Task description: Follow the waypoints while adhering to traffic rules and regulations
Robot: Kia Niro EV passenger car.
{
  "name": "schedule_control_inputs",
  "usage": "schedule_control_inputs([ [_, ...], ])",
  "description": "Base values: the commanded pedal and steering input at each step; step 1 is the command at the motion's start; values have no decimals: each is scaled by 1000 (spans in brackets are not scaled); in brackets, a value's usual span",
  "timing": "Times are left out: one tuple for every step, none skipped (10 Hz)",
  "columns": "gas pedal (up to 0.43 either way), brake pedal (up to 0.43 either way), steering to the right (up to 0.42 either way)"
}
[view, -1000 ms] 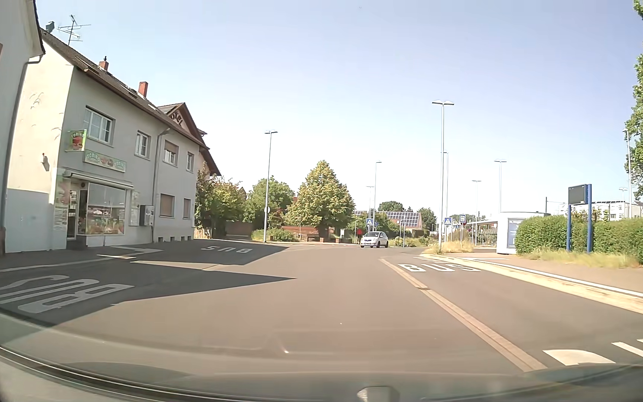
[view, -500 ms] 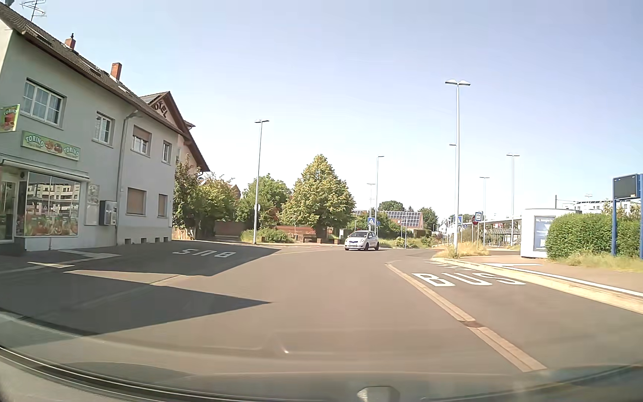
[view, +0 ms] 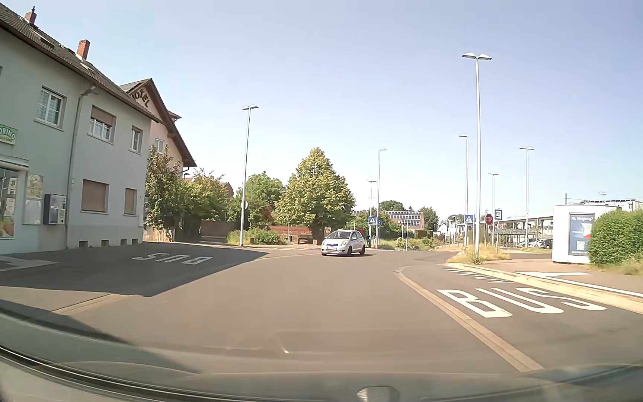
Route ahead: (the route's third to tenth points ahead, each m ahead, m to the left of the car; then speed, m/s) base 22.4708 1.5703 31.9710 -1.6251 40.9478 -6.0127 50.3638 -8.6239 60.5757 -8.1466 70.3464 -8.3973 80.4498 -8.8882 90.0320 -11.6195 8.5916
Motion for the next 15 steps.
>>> schedule_control_inputs([
  [59,30,8],
  [59,30,12],
  [59,30,19],
  [59,30,24],
  [59,30,24],
  [59,30,23],
  [59,30,23],
  [59,30,23],
  [59,30,23],
  [59,24,26],
  [59,30,29],
  [59,30,34],
  [59,30,44],
  [59,30,52],
  [59,30,57],
])
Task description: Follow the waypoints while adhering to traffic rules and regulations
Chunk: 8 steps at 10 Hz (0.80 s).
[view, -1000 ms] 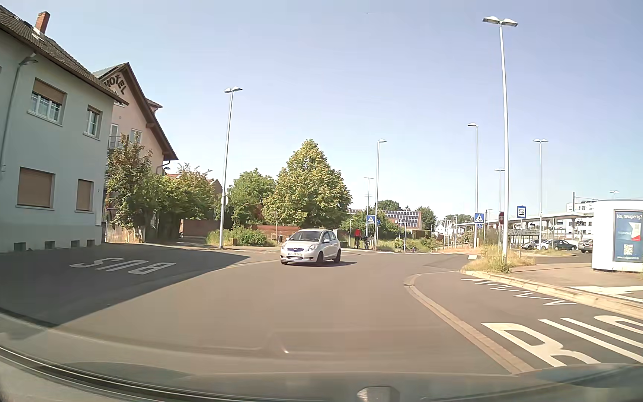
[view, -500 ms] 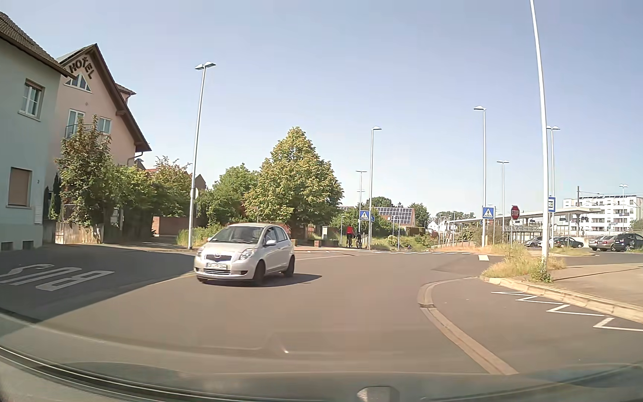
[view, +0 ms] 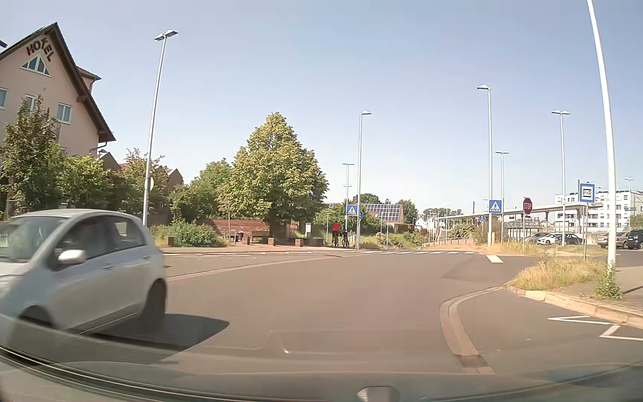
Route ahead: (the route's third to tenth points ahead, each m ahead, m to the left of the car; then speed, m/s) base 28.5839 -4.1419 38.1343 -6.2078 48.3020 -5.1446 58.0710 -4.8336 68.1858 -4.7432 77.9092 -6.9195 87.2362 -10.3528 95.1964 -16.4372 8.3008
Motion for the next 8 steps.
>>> schedule_control_inputs([
  [47,30,62],
  [47,30,64],
  [47,30,67],
  [47,30,71],
  [47,30,77],
  [47,30,82],
  [47,30,86],
  [47,30,87],
])
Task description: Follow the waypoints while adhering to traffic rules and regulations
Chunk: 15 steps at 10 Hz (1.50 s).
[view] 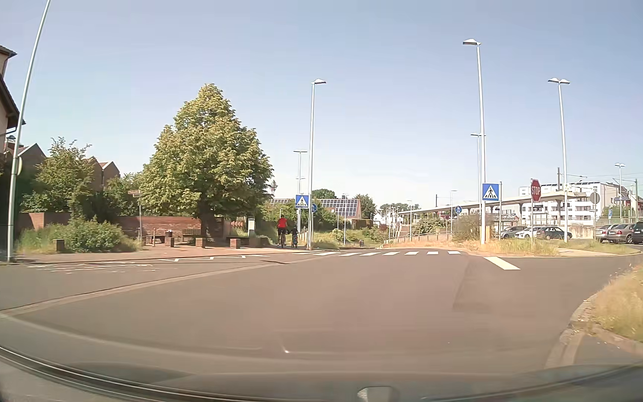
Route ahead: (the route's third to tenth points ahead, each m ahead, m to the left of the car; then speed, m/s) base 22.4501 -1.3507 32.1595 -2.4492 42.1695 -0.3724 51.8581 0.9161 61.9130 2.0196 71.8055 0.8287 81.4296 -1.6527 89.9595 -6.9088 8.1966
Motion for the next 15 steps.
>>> schedule_control_inputs([
  [47,30,88],
  [47,30,88],
  [47,30,88],
  [47,30,87],
  [47,30,87],
  [47,30,86],
  [47,30,85],
  [47,30,81],
  [47,30,78],
  [47,30,75],
  [47,30,70],
  [47,30,62],
  [47,30,56],
  [47,30,50],
  [47,30,40],
])
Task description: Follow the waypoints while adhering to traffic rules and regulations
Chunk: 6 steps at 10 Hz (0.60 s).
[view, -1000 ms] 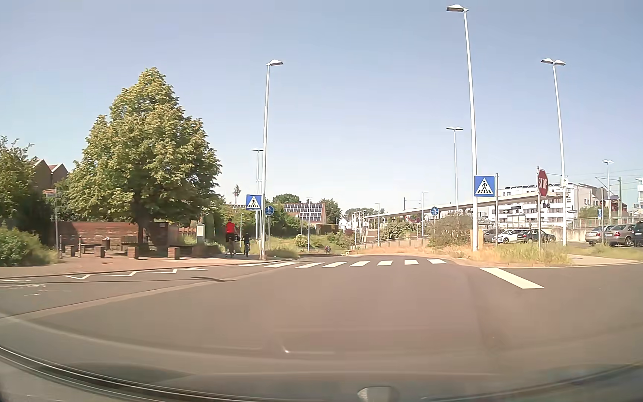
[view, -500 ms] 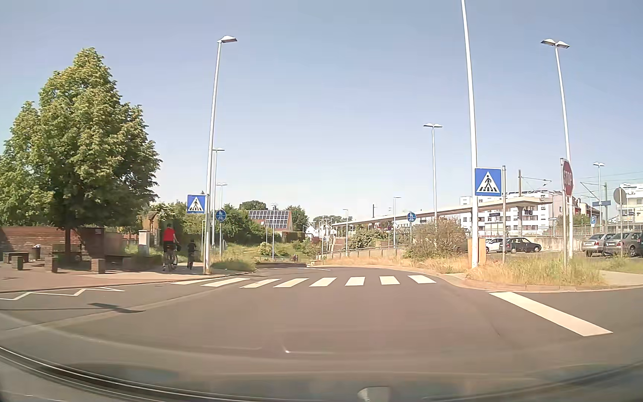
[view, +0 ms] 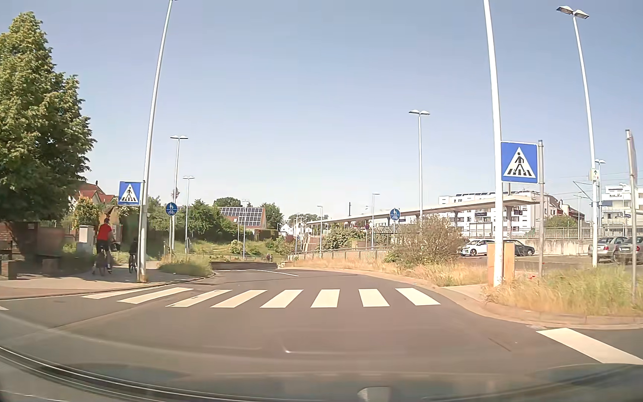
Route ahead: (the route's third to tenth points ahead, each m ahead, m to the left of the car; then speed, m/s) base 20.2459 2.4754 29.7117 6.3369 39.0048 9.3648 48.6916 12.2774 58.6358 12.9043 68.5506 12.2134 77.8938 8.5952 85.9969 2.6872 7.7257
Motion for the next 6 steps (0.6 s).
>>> schedule_control_inputs([
  [47,30,29],
  [47,30,19],
  [47,30,9],
  [47,30,1],
  [47,30,-4],
  [47,30,-10],
])
